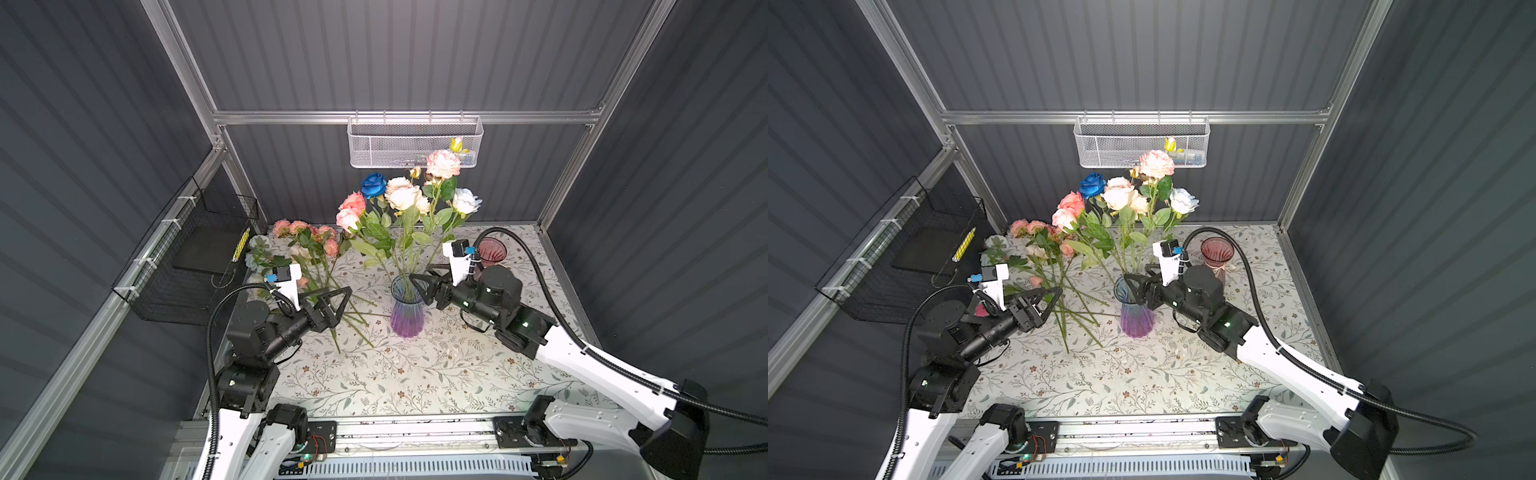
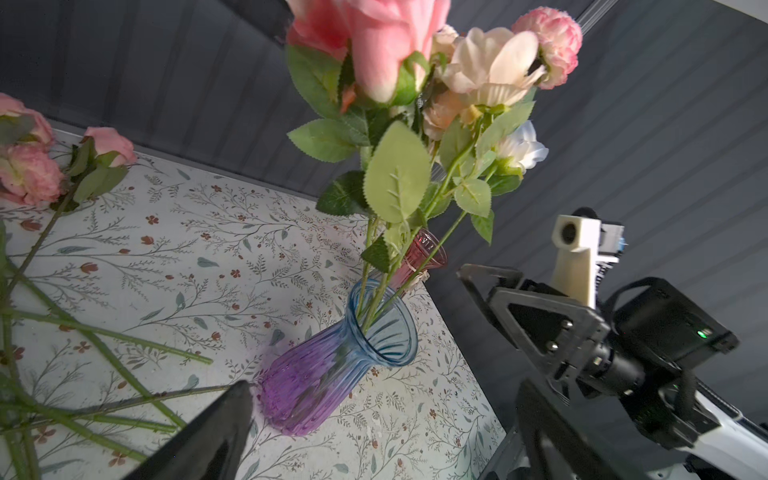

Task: Arrange the flowers into the vase
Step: 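Withdraw the right gripper from the vase while the left gripper reaches into the bunch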

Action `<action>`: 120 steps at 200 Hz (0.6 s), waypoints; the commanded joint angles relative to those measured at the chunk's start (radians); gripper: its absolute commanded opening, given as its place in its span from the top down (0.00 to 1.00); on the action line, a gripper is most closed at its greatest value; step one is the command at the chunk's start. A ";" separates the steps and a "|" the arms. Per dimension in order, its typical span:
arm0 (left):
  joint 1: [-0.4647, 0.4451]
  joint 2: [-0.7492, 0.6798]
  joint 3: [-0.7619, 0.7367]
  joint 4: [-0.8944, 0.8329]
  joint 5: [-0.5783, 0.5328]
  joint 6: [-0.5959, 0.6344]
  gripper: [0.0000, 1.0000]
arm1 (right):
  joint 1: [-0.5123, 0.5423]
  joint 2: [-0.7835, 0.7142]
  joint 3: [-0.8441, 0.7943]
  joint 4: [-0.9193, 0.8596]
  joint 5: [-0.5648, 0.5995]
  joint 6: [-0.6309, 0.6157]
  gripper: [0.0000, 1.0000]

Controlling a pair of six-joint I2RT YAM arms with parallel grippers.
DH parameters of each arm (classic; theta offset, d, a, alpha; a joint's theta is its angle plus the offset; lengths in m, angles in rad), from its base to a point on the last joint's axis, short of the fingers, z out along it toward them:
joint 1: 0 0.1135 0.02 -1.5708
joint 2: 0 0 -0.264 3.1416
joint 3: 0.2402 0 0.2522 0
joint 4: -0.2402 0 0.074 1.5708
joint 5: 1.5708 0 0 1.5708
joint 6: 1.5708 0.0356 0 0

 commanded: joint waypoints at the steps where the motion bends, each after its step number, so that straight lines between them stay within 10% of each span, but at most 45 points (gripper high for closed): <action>1: -0.006 0.013 -0.025 -0.040 -0.078 -0.027 0.00 | 0.002 -0.082 -0.047 -0.025 -0.035 0.066 0.27; 39: -0.006 0.130 -0.044 -0.128 -0.245 -0.021 0.01 | 0.003 -0.221 -0.127 -0.056 -0.075 0.081 0.30; 63: -0.006 0.295 -0.045 -0.124 -0.324 0.022 0.36 | 0.004 -0.273 -0.165 -0.058 -0.071 0.082 0.32; 120: -0.004 0.678 -0.051 0.054 -0.429 0.014 0.57 | 0.002 -0.360 -0.201 -0.098 -0.057 0.069 0.33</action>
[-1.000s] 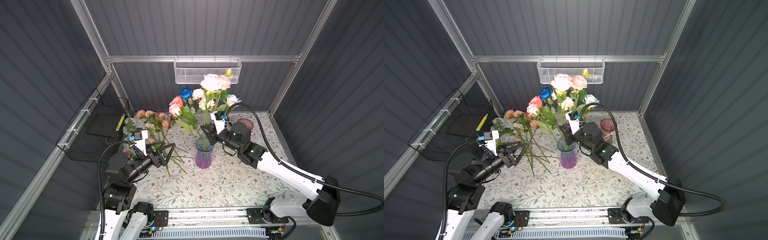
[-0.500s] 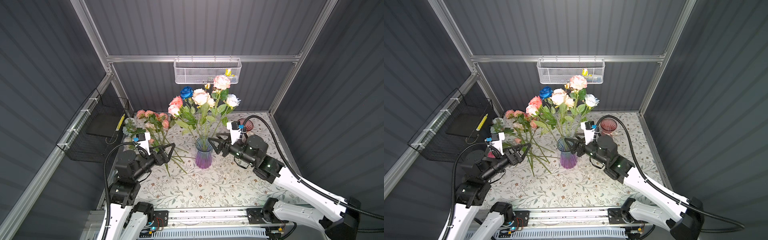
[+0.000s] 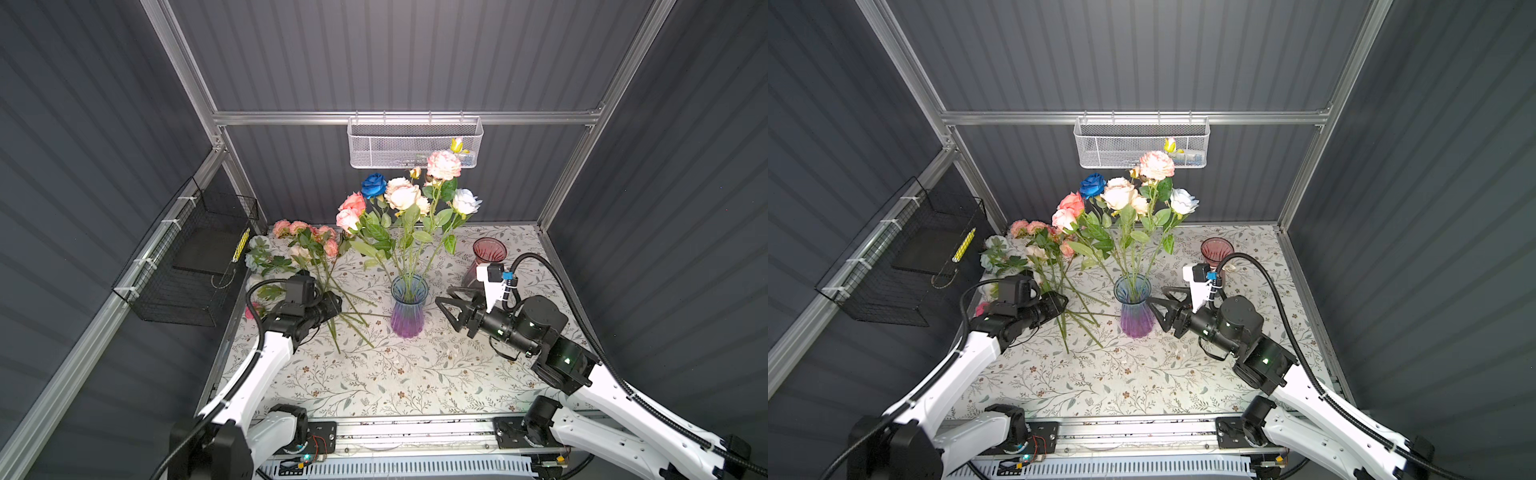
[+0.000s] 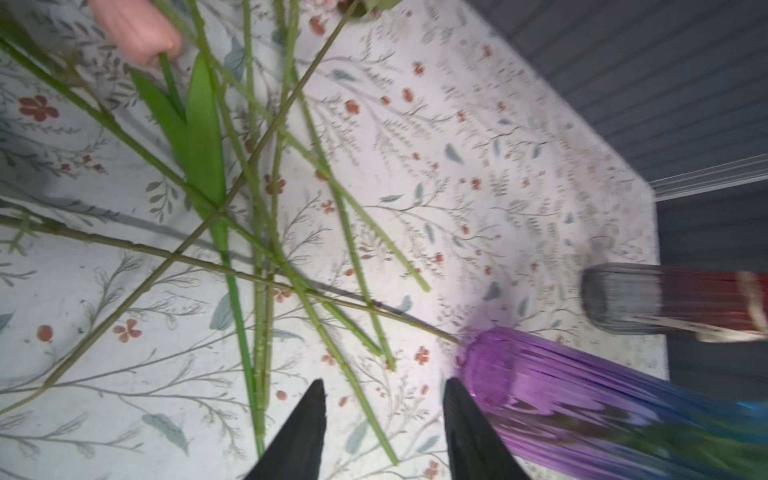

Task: Arrange the flowers into the vase
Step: 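Withdraw the right gripper from the vase while the left gripper reaches into the bunch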

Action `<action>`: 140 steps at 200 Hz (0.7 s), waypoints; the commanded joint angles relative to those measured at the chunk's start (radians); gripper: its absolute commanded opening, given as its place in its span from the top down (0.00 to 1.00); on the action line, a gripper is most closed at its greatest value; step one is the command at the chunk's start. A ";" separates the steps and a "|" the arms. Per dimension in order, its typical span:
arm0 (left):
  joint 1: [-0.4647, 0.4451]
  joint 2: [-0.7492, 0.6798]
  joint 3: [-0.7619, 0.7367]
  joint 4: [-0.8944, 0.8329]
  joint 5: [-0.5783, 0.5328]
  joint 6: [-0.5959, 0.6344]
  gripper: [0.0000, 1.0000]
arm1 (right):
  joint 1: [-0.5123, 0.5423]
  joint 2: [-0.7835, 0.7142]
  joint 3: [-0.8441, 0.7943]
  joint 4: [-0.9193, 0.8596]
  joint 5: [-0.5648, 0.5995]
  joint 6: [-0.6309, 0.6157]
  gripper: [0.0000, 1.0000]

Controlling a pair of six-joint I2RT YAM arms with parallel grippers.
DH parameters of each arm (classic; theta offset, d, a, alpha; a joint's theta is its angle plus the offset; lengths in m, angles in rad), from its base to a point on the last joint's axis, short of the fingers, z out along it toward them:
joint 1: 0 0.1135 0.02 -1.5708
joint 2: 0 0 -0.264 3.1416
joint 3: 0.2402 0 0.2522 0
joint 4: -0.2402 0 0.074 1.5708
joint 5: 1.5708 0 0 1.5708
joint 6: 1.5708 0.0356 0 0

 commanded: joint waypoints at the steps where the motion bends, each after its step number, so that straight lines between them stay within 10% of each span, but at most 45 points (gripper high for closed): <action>1: -0.004 0.097 0.006 0.088 -0.065 0.004 0.57 | 0.001 -0.041 -0.013 -0.025 0.006 -0.007 0.33; 140: 0.059 0.420 0.115 0.220 -0.160 -0.003 0.66 | 0.002 -0.156 -0.037 -0.087 0.048 -0.046 0.33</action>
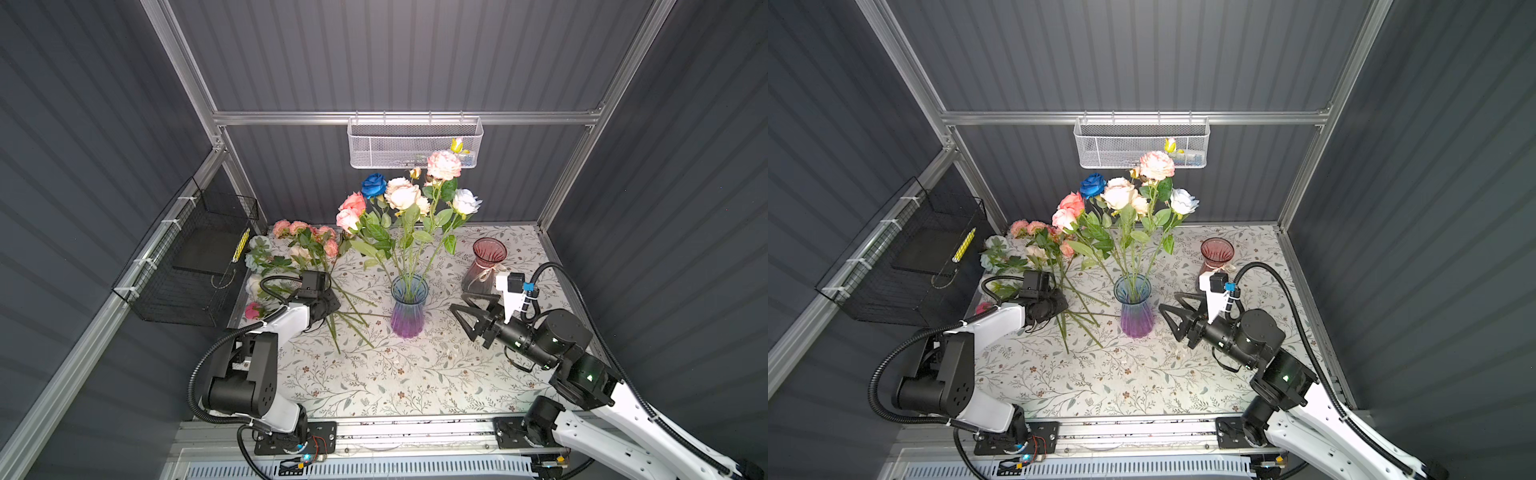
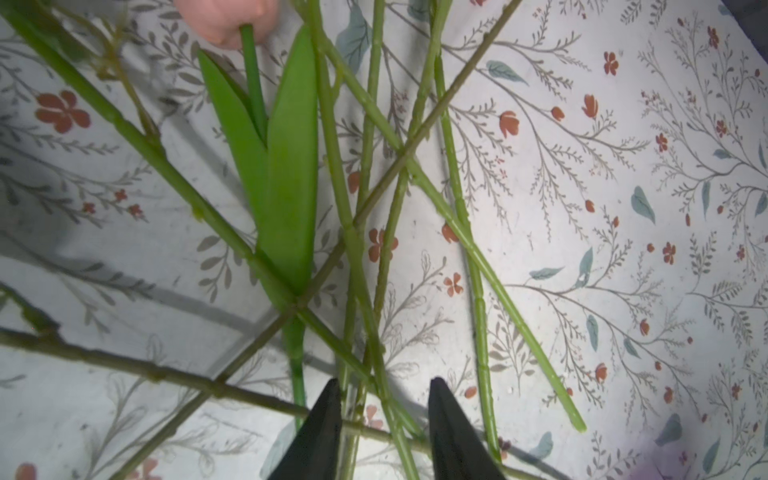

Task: Arrange the flowers into the vase
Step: 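Withdraw the right gripper from the vase while the left gripper reaches into the bunch, then grasp another pale rose stem in the bunch and lift it with the left gripper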

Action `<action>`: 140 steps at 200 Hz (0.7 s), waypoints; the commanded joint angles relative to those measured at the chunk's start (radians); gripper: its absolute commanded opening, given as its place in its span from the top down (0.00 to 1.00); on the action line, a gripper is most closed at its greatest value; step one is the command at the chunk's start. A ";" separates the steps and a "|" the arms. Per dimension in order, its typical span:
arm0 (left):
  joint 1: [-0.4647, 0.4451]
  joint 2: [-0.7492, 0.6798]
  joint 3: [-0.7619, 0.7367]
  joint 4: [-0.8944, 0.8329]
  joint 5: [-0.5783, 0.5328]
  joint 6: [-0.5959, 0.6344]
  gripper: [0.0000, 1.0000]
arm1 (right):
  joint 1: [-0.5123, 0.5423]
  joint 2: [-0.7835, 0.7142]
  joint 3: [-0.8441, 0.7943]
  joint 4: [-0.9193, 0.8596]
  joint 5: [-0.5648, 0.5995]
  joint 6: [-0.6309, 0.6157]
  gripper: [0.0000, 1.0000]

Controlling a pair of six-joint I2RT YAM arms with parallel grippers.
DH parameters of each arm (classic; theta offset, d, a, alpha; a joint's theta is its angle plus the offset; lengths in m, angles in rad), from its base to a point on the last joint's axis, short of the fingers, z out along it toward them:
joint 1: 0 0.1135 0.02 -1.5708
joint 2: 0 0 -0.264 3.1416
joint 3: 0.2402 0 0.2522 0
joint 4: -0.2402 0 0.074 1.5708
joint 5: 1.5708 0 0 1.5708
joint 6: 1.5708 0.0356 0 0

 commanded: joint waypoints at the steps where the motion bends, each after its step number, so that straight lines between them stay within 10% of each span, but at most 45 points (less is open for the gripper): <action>1: 0.010 0.035 0.043 0.031 -0.014 0.001 0.67 | 0.001 -0.011 -0.008 -0.011 0.019 -0.020 0.33; 77: 0.013 0.127 0.077 0.058 -0.029 0.000 0.83 | 0.001 -0.020 0.000 -0.026 0.027 -0.029 0.33; 140: 0.011 -0.078 0.044 0.064 -0.030 -0.027 1.00 | 0.001 -0.017 0.002 -0.028 0.027 -0.025 0.33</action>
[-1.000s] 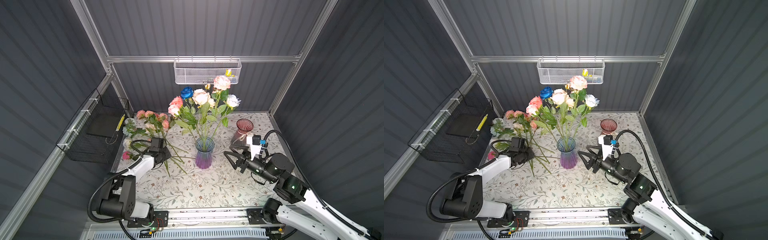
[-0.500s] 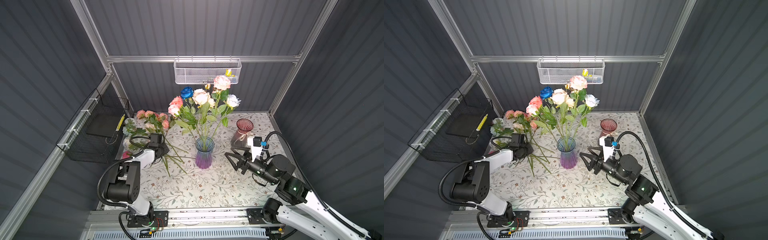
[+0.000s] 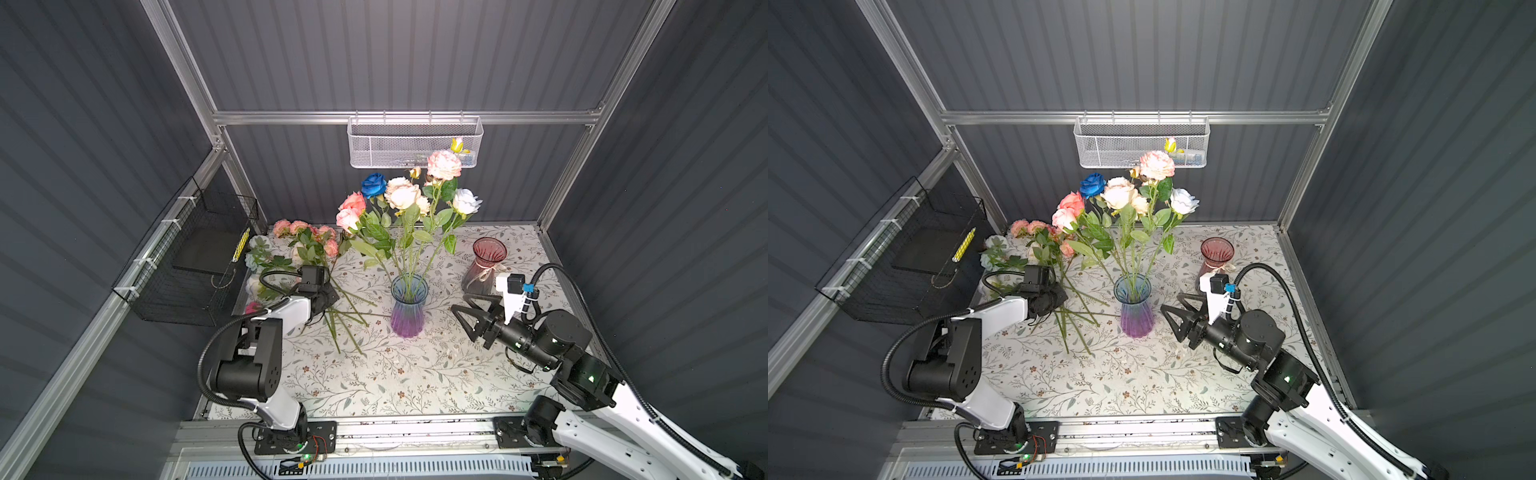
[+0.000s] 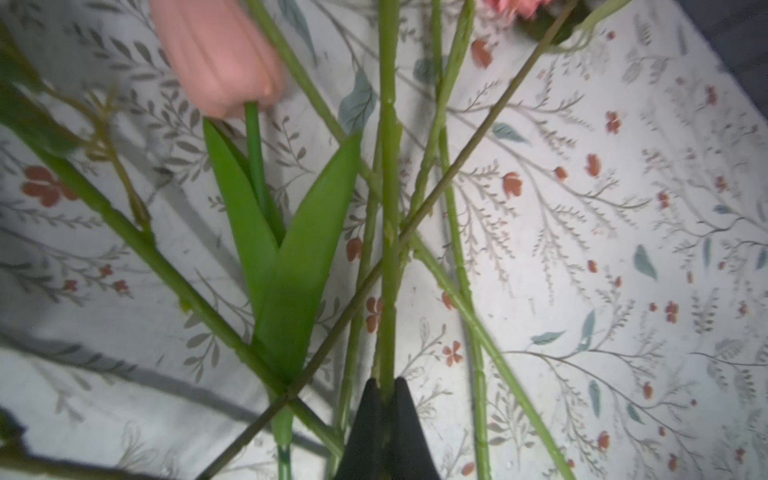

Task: Arrange the flowers into the vase
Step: 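Grasp another pale rose stem in the bunch and lift it with the left gripper, then close the right gripper on the rose stem above the left gripper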

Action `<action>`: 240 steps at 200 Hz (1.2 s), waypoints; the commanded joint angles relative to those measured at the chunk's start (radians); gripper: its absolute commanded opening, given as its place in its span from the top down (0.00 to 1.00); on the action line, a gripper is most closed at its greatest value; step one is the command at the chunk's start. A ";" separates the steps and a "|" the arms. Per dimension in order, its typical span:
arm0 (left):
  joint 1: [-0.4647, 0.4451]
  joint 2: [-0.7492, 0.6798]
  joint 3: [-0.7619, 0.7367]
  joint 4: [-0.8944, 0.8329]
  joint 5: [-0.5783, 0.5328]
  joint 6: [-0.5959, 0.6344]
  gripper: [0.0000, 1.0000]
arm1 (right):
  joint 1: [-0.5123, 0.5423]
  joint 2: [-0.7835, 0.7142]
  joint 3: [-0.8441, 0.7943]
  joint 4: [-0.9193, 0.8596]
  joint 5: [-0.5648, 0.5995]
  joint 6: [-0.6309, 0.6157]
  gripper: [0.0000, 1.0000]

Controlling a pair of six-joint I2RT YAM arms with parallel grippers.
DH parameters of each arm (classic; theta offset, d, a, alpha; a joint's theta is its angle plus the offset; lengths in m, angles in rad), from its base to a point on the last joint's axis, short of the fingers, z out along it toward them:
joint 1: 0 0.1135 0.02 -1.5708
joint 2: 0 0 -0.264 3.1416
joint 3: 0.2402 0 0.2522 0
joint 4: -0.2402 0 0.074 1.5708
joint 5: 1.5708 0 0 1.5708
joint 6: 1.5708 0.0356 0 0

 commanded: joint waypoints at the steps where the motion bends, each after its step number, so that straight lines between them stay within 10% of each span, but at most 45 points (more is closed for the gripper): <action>1: 0.001 -0.114 -0.006 0.004 -0.009 -0.013 1.00 | 0.001 -0.006 0.004 0.001 0.006 -0.010 0.33; 124: -0.016 -0.748 0.217 -0.279 0.193 -0.011 1.00 | 0.001 0.013 0.107 0.000 -0.101 -0.009 0.30; 174: -0.015 -0.862 0.274 -0.170 0.517 0.007 1.00 | 0.028 0.192 0.293 -0.029 -0.364 -0.001 0.35; 240: -0.016 -0.905 0.239 0.017 0.844 -0.015 1.00 | 0.276 0.566 0.712 -0.254 -0.299 -0.188 0.31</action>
